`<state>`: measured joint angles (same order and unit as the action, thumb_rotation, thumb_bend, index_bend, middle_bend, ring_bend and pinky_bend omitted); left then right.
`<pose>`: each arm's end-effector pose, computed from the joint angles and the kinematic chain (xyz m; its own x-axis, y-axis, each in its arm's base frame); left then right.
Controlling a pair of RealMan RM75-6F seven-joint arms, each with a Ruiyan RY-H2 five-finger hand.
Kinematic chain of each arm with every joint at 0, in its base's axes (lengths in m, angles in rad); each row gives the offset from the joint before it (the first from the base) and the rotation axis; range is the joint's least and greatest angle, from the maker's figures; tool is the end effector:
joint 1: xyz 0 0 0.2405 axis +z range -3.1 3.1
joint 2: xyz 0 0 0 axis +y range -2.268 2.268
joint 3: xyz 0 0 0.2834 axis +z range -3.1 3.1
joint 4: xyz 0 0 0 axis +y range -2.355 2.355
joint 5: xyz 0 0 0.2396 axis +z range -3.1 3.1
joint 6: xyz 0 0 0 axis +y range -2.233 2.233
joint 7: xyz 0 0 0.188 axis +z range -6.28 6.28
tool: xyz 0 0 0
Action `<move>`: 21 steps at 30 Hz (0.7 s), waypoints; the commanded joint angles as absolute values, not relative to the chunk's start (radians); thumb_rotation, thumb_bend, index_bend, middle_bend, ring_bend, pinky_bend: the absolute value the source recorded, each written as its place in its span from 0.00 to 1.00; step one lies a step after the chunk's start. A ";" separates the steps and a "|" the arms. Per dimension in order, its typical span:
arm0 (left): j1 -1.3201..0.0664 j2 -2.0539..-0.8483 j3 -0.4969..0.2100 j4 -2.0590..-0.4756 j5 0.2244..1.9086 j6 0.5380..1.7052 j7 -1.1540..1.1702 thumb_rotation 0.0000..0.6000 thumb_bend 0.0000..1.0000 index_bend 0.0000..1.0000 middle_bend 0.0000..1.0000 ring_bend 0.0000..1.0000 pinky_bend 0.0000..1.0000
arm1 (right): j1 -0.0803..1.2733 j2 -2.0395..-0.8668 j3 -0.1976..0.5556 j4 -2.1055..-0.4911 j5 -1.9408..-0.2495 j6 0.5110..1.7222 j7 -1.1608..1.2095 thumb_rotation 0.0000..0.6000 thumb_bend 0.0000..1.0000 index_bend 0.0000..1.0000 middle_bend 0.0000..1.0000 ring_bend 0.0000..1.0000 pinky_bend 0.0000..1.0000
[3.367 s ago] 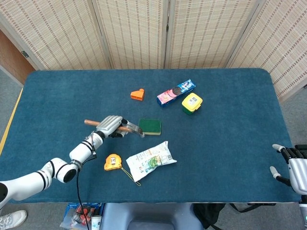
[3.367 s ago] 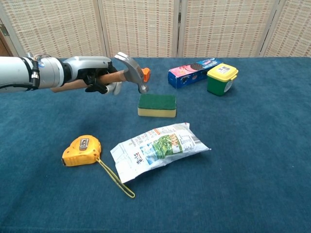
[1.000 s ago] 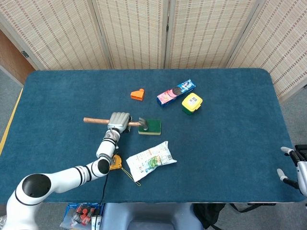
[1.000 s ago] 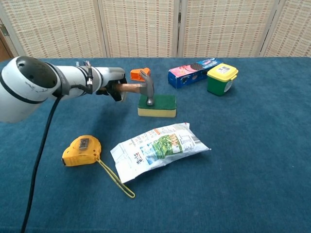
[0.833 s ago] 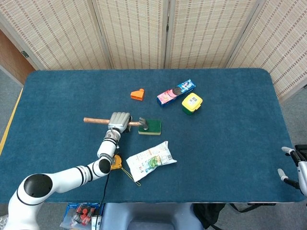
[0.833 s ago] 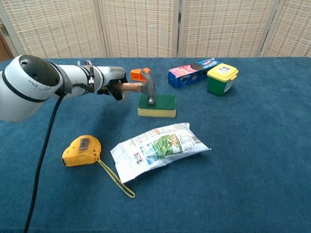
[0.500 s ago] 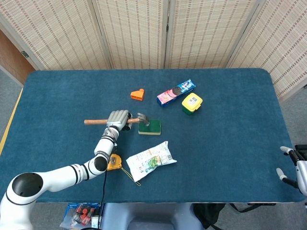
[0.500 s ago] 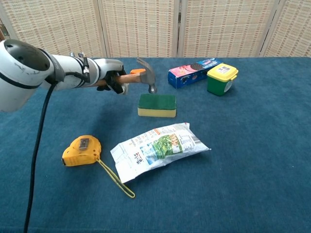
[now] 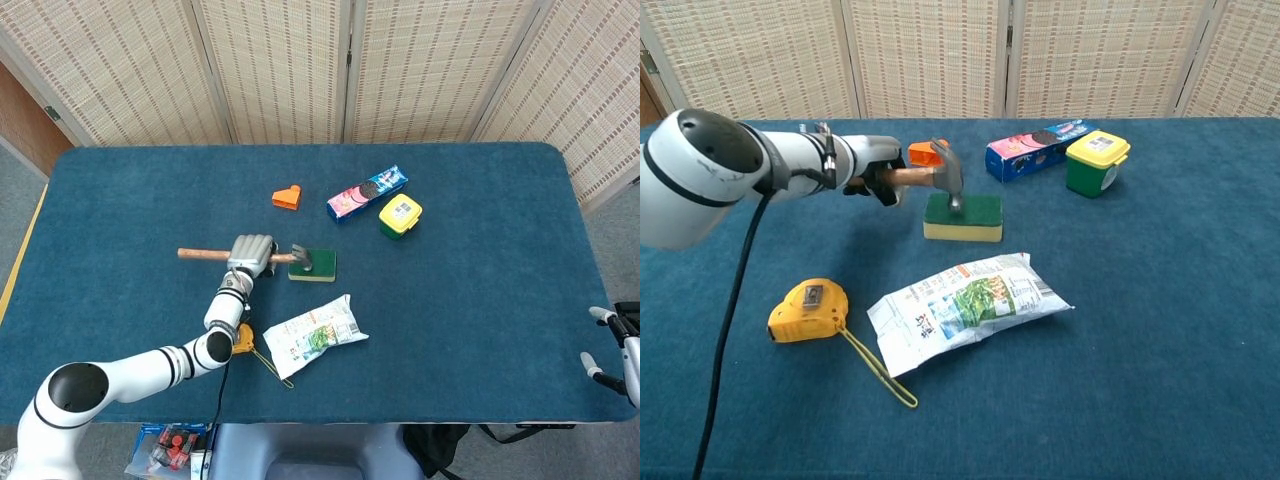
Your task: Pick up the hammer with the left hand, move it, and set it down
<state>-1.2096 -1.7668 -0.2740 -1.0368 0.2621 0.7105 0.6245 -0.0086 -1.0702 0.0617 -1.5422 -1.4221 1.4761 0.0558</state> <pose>-0.0872 0.5230 -0.1177 0.3825 0.4387 0.8132 0.9215 -0.1177 -0.3700 -0.3985 -0.1971 0.1788 0.4435 -0.0274 0.8959 -0.8829 0.1588 0.4419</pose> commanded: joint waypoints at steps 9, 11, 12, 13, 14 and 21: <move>-1.201 -1.761 -0.249 -1.033 0.257 0.714 0.625 1.00 0.69 0.76 1.00 1.00 1.00 | -0.005 -1.077 0.061 -1.533 -1.423 1.468 0.062 1.00 0.27 0.24 0.35 0.26 0.30; -1.203 -1.786 -0.237 -1.005 0.255 0.707 0.636 1.00 0.69 0.76 1.00 1.00 1.00 | -0.006 -1.076 0.062 -1.533 -1.420 1.468 0.062 1.00 0.27 0.24 0.35 0.26 0.30; -1.205 -1.795 -0.231 -0.993 0.255 0.706 0.643 1.00 0.69 0.76 1.00 1.00 1.00 | -0.007 -1.076 0.062 -1.533 -1.419 1.468 0.061 1.00 0.27 0.24 0.35 0.26 0.30; -1.208 -1.807 -0.224 -0.976 0.257 0.706 0.654 1.00 0.69 0.76 1.00 1.00 1.00 | -0.007 -1.075 0.062 -1.534 -1.418 1.467 0.061 1.00 0.27 0.24 0.35 0.26 0.30; -1.210 -1.814 -0.220 -0.966 0.260 0.707 0.660 1.00 0.69 0.76 1.00 1.00 1.00 | -0.008 -1.075 0.062 -1.534 -1.418 1.468 0.062 1.00 0.27 0.24 0.35 0.26 0.30; -1.189 -1.760 -0.286 -1.019 0.293 0.709 0.586 1.00 0.69 0.76 1.00 1.00 1.00 | -0.010 -1.077 0.064 -1.532 -1.418 1.473 0.063 1.00 0.27 0.24 0.35 0.26 0.30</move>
<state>-1.1992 -1.7883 -0.2654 -0.9910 0.2785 0.7065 0.6097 -0.0098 -1.0771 0.0639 -1.5322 -1.4182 1.4730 0.0630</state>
